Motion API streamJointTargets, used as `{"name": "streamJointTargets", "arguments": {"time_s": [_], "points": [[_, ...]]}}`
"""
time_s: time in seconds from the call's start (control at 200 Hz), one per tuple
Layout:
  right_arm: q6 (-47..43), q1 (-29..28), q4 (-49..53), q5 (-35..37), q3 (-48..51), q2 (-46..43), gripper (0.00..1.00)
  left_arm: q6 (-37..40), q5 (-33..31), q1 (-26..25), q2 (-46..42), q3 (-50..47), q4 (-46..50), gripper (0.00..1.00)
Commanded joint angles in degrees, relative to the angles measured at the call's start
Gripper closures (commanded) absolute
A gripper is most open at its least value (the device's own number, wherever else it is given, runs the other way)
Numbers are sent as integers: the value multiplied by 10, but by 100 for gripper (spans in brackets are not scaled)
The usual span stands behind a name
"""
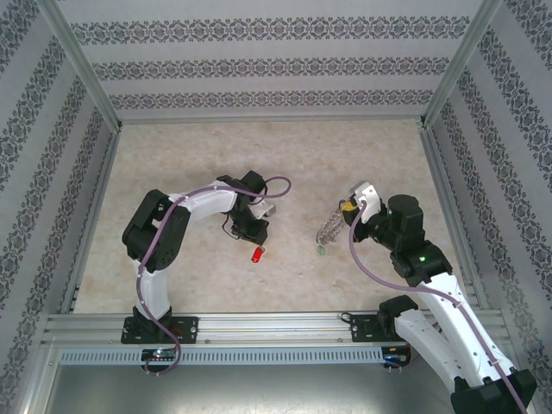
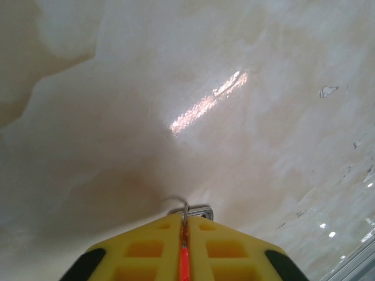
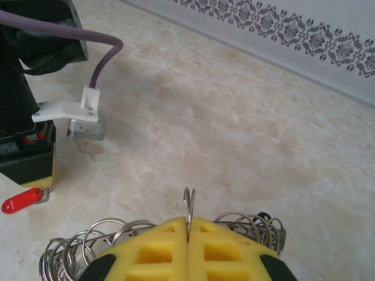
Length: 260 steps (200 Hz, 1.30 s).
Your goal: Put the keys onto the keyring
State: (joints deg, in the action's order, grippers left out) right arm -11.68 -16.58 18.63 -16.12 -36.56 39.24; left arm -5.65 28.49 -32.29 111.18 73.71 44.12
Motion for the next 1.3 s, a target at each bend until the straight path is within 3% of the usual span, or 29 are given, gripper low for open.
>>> {"name": "streamJointTargets", "arguments": {"time_s": [0.0,0.39,0.565,0.679,0.794,0.984,1.179,1.294], "points": [[9,7,-25,-7,1,-7,100,7,10,-5,9,-2,0,90],[9,7,-25,-8,0,-9,100,10,10,-5,15,-7,1,87],[8,7,-23,-8,-1,-10,100,9,15,-5,16,-8,-1,89],[8,7,-23,-8,0,-12,100,9,22,-5,14,-6,0,98],[8,7,-21,-8,0,-12,100,8,12,-6,-6,-9,-1,100],[1,7,-15,-46,-9,-10,100,20,-9,-5,-140,-65,-81,100],[-36,-1,-27,-181,-23,-1,100,64,-64,-6,-315,-117,-143,100],[-77,-30,-30,-212,-38,22,100,99,-81,-4,-400,-141,-169,100]]}}
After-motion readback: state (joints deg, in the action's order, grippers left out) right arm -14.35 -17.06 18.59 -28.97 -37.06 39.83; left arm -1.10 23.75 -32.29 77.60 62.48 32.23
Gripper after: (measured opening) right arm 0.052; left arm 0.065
